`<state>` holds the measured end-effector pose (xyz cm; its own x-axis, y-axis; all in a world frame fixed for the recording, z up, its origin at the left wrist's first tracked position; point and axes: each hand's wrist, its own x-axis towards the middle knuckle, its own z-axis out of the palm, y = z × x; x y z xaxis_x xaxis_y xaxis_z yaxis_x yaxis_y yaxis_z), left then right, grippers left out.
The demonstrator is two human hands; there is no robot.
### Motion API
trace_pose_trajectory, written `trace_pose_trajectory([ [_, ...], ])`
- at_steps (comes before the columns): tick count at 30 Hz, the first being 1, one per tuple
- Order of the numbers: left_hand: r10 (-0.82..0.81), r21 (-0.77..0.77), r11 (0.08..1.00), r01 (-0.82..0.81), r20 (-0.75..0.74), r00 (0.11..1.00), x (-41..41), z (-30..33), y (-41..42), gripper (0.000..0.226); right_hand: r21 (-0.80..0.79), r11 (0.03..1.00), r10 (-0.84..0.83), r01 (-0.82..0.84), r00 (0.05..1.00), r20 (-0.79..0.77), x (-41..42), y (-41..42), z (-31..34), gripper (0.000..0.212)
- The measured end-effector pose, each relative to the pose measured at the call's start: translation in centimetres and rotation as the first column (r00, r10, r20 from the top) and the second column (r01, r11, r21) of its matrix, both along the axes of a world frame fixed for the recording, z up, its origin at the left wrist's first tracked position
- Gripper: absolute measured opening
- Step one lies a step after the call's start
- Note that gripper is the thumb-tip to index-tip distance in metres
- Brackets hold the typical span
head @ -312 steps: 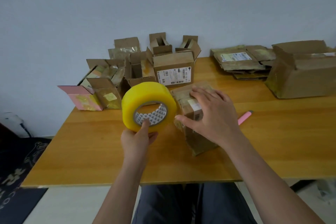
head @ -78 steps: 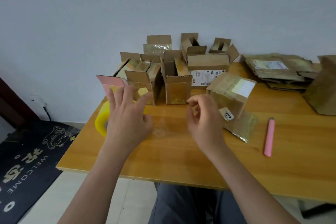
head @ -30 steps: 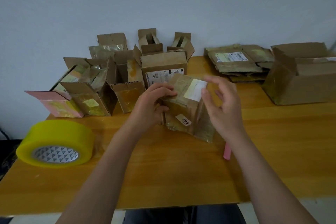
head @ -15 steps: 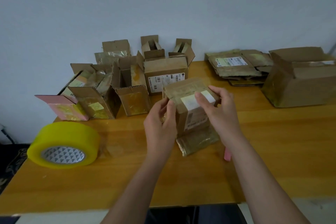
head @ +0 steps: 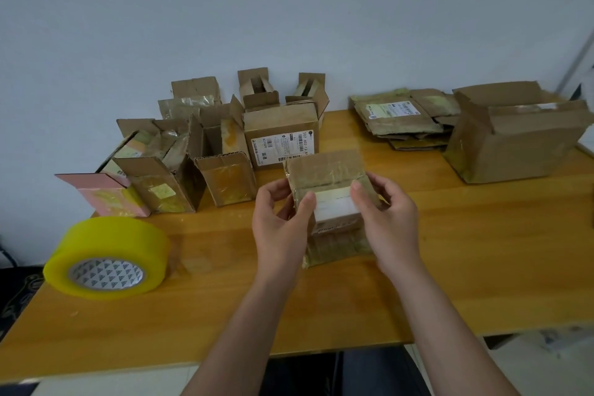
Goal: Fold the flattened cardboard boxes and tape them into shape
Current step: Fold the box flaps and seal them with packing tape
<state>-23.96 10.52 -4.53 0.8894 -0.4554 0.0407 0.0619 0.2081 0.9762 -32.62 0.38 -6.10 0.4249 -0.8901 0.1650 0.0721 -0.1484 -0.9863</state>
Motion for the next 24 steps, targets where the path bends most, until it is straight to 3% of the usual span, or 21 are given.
trace_pose_trajectory([
  [3, 0.000, -0.001, 1.000, 0.000, 0.011, 1.000, -0.2, -0.1, 0.3, 0.039, 0.070, 0.997, 0.007, -0.008, 1.000, 0.020, -0.7, 0.1, 0.1, 0.015],
  [5, 0.032, 0.055, 0.998, -0.034, 0.050, 0.998, -0.2, 0.1, 0.3, 0.038, 0.102, 0.995, -0.016, 0.015, 1.000, 0.009, -0.8, 0.1, 0.3, 0.020],
  [8, 0.145, 0.193, 0.962, -0.192, 0.233, 0.962, -0.6, 0.7, -0.2, 0.019, -0.138, 0.989, -0.076, 0.045, 0.970, -0.231, 0.1, 0.7, 0.8, 0.060],
  [11, 0.225, 0.292, 0.894, -0.340, 0.363, 0.904, -1.0, 1.4, -0.6, 0.026, -0.271, 0.956, -0.206, 0.108, 0.908, -0.365, 1.3, 1.3, 1.5, 0.061],
  [17, 0.240, 0.247, 0.907, -0.342, 0.365, 0.899, 0.2, 0.0, -0.7, 0.023, -0.377, 0.910, -0.276, 0.169, 0.929, -0.248, 1.7, 0.5, 0.4, 0.028],
  [24, 0.258, 0.170, 0.928, -0.330, 0.343, 0.903, -0.7, 0.0, -0.5, 0.026, -0.421, 0.882, -0.290, 0.210, 0.947, -0.135, 1.5, 0.2, -0.5, 0.031],
])
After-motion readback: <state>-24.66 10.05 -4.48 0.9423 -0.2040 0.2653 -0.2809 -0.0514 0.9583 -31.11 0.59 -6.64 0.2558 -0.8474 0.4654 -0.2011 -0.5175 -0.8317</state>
